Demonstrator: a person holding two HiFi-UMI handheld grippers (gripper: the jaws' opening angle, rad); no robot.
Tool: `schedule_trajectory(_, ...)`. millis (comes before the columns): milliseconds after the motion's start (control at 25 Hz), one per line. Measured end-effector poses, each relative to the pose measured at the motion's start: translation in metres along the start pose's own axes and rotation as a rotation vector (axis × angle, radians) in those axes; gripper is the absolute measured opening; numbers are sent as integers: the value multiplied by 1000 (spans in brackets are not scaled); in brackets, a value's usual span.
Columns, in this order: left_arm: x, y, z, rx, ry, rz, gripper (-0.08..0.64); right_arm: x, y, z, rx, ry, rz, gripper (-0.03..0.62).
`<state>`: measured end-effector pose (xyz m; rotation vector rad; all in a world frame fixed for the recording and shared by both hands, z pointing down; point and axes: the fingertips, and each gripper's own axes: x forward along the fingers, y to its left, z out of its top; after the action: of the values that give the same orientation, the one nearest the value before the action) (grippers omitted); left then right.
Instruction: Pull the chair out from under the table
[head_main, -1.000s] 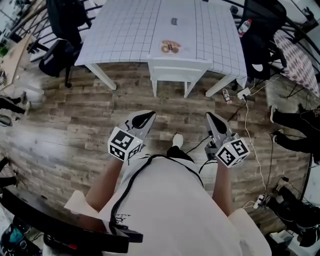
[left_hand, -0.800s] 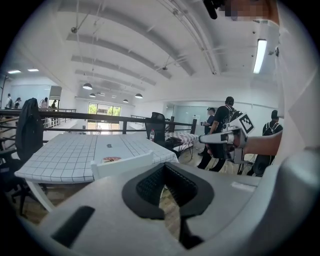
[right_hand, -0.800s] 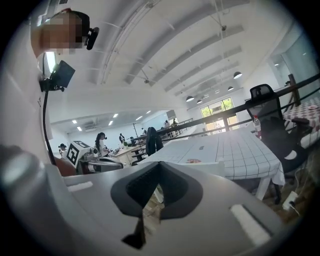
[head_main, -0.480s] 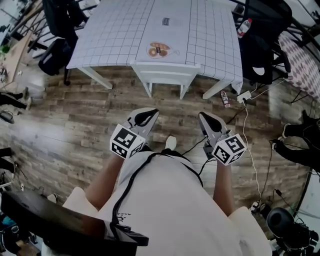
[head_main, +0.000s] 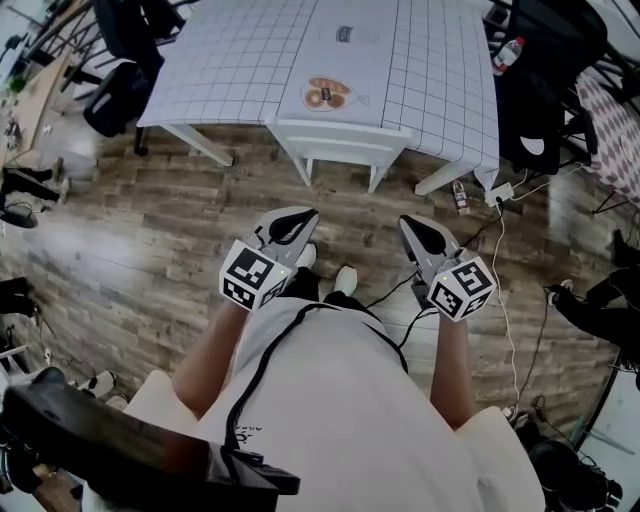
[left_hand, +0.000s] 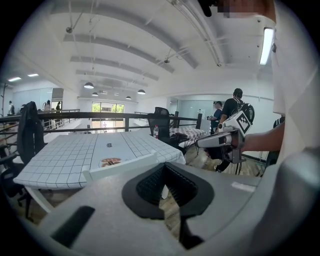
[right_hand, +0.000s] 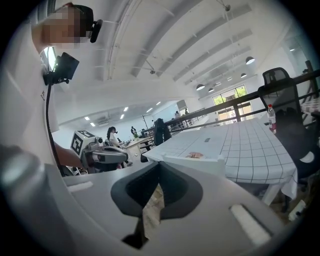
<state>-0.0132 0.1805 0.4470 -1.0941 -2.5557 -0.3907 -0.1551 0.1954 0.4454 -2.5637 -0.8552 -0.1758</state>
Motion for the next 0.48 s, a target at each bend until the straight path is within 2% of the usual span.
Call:
schedule_trajectory(120,1,20,-2,7,16,-1,8,21,-5,8,-23,9,-7,8)
schedule_trajectory(240,9,50,-11,34,65,5,8,50,-15,14,-98,51,-50,8)
schedule_trajectory(480,45,120,-26,203,176,26,8,115,-59,14,-296,212,-134,8)
